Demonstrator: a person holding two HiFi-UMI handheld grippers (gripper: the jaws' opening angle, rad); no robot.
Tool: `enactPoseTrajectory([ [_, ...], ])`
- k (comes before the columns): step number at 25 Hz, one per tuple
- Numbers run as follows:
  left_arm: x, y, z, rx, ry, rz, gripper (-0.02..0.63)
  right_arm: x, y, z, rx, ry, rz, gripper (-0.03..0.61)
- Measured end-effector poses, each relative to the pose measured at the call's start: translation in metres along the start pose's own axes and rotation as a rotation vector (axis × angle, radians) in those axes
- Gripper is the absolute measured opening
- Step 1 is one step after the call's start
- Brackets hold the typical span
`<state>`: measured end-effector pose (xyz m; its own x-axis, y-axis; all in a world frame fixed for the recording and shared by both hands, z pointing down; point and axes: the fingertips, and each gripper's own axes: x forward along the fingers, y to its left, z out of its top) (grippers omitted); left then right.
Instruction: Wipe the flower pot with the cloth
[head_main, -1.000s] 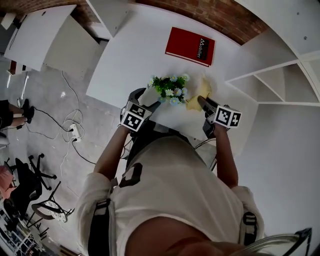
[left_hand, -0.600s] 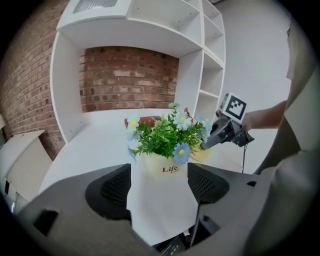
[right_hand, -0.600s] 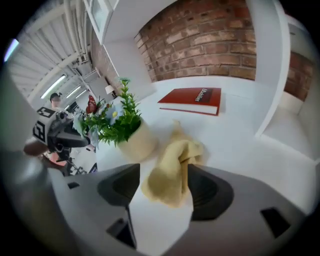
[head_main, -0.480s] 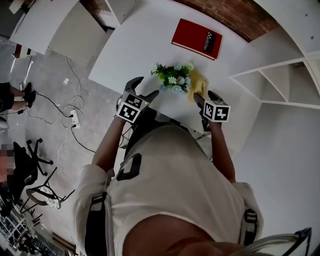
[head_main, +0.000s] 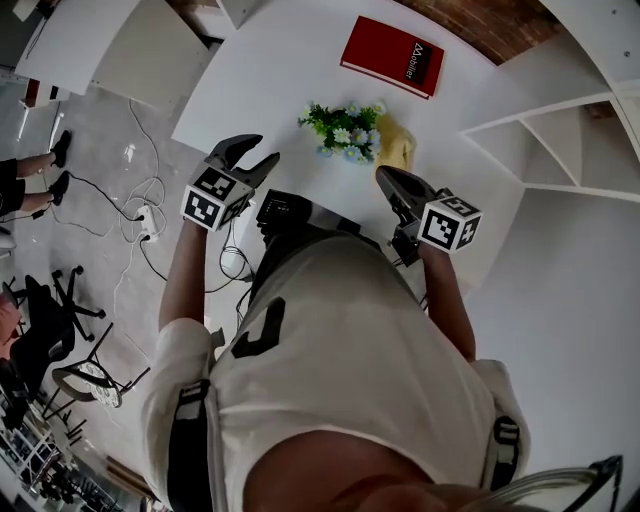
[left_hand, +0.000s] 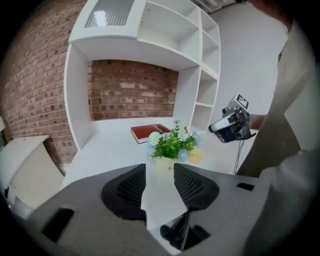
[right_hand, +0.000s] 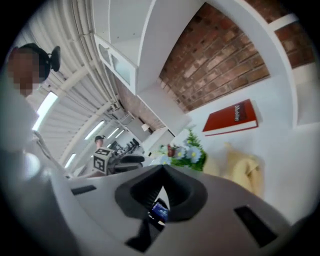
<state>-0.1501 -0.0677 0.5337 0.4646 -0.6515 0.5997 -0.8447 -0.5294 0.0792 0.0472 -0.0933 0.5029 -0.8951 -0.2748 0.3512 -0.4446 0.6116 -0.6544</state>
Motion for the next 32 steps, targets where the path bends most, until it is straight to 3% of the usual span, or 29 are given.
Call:
enactPoseTrajectory([
  [4, 0.004, -0.039, 0.010, -0.094, -0.073, -0.038, 0.021, 0.015, 0.047, -0.020, -0.070, 0.089, 0.142, 0.011],
  [9, -0.003, -0.081, 0.023, -0.203, -0.185, -0.218, 0.020, 0.033, 0.080, -0.044, -0.150, 0.174, 0.214, 0.011],
  [14, -0.025, -0.066, 0.025, -0.248, -0.267, -0.272, 0.020, 0.048, 0.100, -0.044, -0.194, 0.145, 0.195, 0.011],
  [19, -0.037, -0.052, 0.018, -0.309, -0.315, -0.331, 0.020, 0.062, 0.107, -0.055, -0.134, 0.146, 0.151, 0.011],
  [23, -0.034, -0.050, 0.002, -0.282, -0.277, -0.365, 0.020, 0.067, 0.109, -0.073, -0.098, 0.170, 0.107, 0.011],
  [27, -0.036, -0.063, -0.004, -0.194, -0.253, -0.406, 0.020, 0.063, 0.111, -0.080, -0.077, 0.158, 0.081, 0.011],
  [32, -0.046, -0.079, -0.003, -0.170, -0.257, -0.381, 0.020, 0.052, 0.116, -0.084, -0.091, 0.126, 0.085, 0.011],
])
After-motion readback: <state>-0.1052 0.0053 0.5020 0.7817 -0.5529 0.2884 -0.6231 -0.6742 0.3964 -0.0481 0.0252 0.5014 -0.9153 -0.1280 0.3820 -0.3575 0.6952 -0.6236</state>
